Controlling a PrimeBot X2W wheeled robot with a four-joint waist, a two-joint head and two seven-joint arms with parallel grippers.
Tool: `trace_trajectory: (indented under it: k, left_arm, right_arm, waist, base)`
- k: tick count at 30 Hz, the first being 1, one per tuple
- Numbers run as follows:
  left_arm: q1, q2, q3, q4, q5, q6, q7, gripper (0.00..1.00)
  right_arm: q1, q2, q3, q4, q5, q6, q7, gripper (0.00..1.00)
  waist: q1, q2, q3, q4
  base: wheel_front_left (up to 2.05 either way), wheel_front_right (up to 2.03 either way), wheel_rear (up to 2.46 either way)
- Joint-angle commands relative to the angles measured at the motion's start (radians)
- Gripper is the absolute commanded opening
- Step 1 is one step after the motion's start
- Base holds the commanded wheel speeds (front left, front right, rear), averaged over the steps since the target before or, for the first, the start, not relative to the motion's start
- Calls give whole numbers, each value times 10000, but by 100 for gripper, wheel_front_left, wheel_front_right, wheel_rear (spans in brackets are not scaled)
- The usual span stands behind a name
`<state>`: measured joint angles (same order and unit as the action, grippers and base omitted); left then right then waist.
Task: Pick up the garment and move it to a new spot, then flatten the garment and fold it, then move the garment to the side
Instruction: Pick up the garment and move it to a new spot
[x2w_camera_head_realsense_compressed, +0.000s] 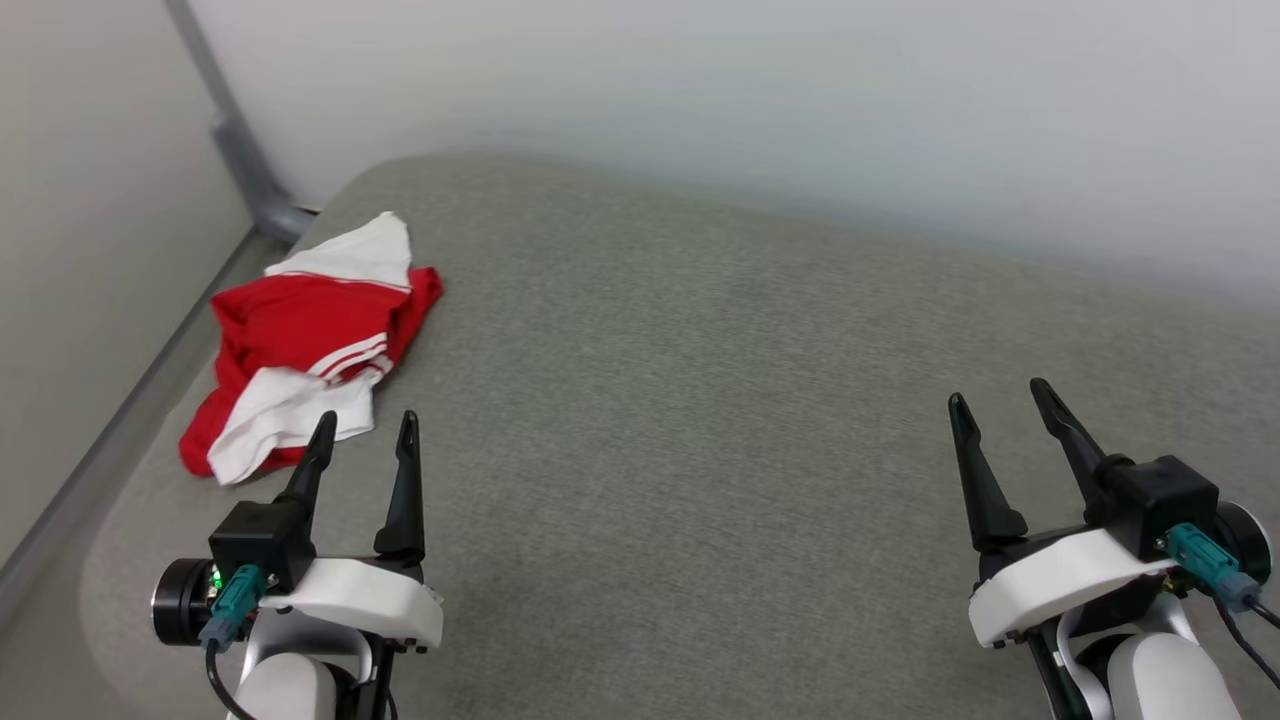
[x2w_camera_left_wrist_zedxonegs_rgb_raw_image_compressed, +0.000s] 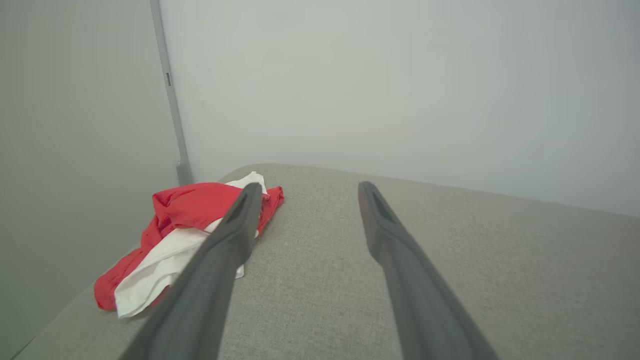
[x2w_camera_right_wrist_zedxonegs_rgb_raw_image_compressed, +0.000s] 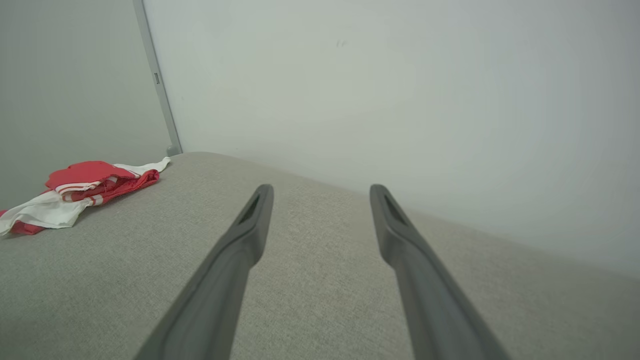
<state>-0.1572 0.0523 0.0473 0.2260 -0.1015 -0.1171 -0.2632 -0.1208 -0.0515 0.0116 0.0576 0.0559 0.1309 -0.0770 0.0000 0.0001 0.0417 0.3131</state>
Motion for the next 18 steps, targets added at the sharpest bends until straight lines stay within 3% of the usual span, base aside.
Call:
trace_trajectory:
  k: [1, 9, 18]
  left_arm:
    - [70, -13, 45, -10, -24, 16, -25, 100]
    - [224, -19, 408, -32, -8, 14, -25, 100]
    - [49, -25, 641, -198, -59, 39, -25, 100]
  right_arm:
    - [-28, 21, 17, -72, -7, -3, 15, 100]
    - [-38, 20, 236, -272, -101, -3, 129, 100]
    - [-137, 20, 283, -467, -161, -3, 253, 100]
  waist:
    - [0, -1, 39, 333]
    - [0, -1, 110, 959]
    - [0, -1, 296, 1078]
  base:
    - [0, 0, 0]
    - [0, 0, 0]
    - [0, 0, 0]
